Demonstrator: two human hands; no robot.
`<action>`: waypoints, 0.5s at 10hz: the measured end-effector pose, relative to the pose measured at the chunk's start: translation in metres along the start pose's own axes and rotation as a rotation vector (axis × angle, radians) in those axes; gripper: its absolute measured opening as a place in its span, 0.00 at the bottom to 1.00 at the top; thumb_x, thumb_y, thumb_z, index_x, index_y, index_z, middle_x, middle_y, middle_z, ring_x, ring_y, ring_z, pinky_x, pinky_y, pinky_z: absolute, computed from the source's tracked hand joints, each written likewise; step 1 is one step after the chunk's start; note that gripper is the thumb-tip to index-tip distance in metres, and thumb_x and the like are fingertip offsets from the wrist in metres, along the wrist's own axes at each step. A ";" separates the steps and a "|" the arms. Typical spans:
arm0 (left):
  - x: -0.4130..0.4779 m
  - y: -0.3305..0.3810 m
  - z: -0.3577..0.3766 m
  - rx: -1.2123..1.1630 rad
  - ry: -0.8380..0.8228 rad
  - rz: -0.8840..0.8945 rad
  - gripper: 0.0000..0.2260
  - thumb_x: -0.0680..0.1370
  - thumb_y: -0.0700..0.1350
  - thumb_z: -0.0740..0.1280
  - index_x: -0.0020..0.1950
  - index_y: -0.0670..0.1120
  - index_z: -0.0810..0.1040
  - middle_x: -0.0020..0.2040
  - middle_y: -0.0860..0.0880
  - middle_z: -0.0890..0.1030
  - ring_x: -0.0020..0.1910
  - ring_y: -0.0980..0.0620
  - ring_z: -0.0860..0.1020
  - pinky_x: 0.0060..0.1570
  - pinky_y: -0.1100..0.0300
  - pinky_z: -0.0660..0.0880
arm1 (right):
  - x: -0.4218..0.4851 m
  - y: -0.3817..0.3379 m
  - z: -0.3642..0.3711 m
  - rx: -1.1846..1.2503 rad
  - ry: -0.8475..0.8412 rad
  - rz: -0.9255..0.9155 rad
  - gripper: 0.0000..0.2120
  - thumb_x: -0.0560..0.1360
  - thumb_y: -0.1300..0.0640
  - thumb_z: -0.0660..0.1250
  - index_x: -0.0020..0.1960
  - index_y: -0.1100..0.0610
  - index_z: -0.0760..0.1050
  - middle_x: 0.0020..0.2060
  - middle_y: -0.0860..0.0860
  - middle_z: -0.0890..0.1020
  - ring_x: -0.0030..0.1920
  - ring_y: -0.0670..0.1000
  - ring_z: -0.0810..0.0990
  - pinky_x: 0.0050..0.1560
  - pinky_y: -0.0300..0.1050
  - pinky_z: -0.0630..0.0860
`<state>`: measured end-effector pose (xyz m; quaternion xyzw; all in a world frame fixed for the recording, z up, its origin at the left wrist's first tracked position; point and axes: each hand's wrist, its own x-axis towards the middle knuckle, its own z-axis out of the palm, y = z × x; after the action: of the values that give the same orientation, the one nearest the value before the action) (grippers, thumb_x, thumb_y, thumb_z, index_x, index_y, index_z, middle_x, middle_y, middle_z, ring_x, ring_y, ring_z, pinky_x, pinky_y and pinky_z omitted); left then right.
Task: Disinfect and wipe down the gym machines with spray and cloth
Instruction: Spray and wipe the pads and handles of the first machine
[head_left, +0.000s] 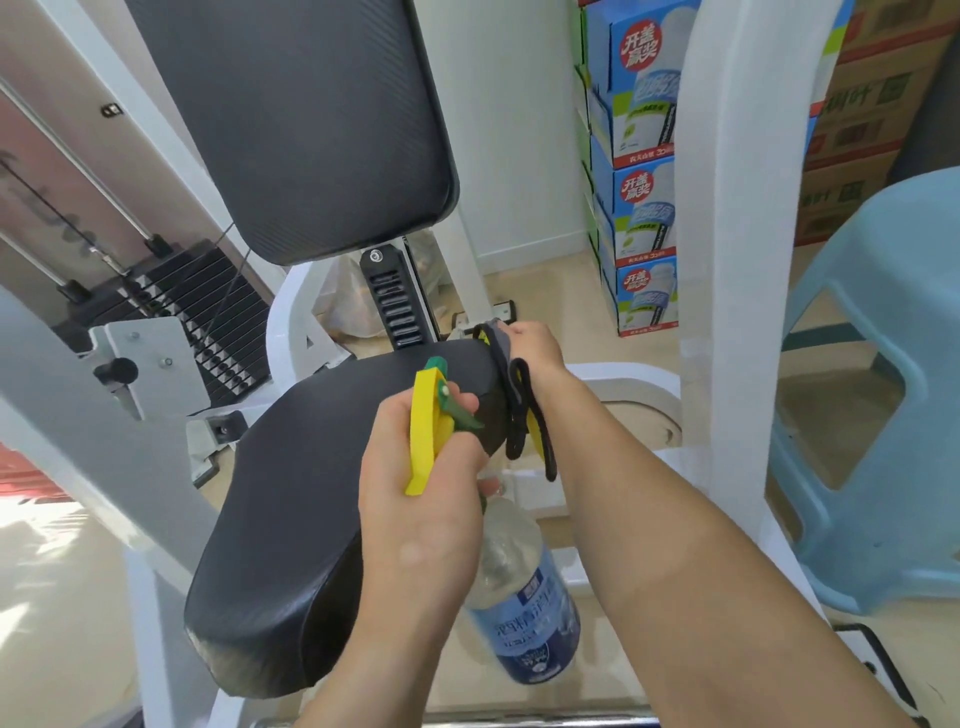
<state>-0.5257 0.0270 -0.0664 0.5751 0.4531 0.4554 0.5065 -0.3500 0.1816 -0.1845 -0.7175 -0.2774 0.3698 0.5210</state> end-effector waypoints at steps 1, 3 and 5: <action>0.012 0.001 -0.002 0.004 0.024 0.004 0.14 0.73 0.34 0.67 0.56 0.46 0.82 0.51 0.51 0.86 0.44 0.55 0.82 0.42 0.53 0.84 | 0.015 0.006 0.006 0.091 -0.035 0.017 0.22 0.82 0.45 0.62 0.44 0.62 0.80 0.43 0.60 0.84 0.50 0.62 0.82 0.54 0.55 0.78; 0.023 0.007 0.005 0.047 0.072 -0.021 0.16 0.76 0.32 0.64 0.49 0.53 0.82 0.48 0.56 0.86 0.40 0.63 0.80 0.45 0.55 0.84 | -0.031 0.018 0.008 0.393 -0.152 0.115 0.17 0.83 0.48 0.57 0.46 0.57 0.78 0.42 0.57 0.82 0.48 0.54 0.81 0.56 0.50 0.79; 0.028 0.004 0.010 0.018 0.087 -0.083 0.17 0.75 0.31 0.64 0.47 0.53 0.82 0.46 0.56 0.86 0.37 0.65 0.81 0.47 0.51 0.84 | -0.065 0.016 0.009 0.347 -0.154 -0.061 0.18 0.86 0.53 0.52 0.74 0.56 0.66 0.69 0.55 0.69 0.70 0.54 0.68 0.66 0.42 0.66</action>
<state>-0.5110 0.0528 -0.0615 0.5398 0.5023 0.4546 0.4997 -0.3943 0.1309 -0.1852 -0.5777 -0.2702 0.4501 0.6250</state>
